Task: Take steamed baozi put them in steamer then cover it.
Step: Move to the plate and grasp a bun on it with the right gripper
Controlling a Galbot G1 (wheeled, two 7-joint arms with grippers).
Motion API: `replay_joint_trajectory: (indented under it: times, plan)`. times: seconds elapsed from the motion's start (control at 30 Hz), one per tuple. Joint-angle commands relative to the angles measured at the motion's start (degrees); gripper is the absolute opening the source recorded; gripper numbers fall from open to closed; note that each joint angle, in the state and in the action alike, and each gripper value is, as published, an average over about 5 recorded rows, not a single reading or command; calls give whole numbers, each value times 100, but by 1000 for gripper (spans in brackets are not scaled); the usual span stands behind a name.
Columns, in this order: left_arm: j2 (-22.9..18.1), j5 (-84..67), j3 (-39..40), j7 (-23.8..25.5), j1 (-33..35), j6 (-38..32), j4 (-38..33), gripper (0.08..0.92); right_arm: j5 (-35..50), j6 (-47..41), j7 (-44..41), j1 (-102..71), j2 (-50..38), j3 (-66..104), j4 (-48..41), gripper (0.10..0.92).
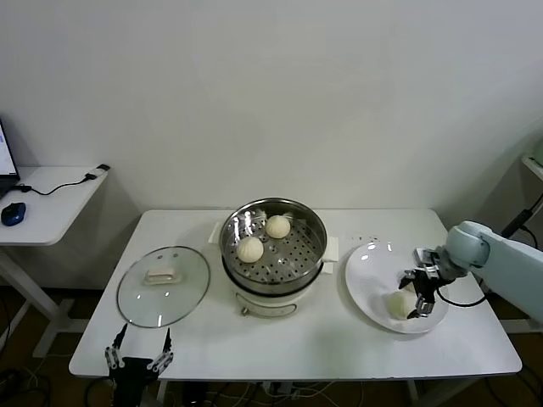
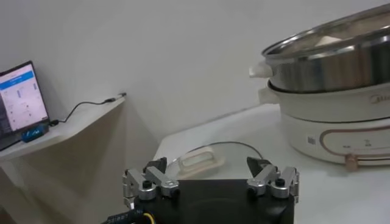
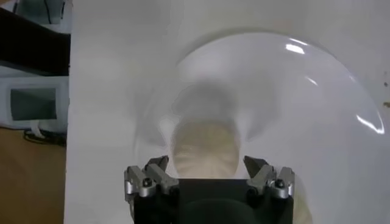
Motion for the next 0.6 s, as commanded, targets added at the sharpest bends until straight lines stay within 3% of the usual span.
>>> replay_joint_trajectory:
  times: [0.03, 0.27, 0.6]
  plan:
    - [-10, 61, 7, -6, 10, -21, 13, 823, -166, 23, 14, -263, 121, 184, -159, 820]
    - [-16, 70, 21, -10, 7, -23, 11, 823, -143, 58, -30, -138, 144, 34, -194, 744]
    - [-17, 74, 40, -10, -7, -30, 26, 823, -67, 221, -107, 7, 172, -52, -244, 702]
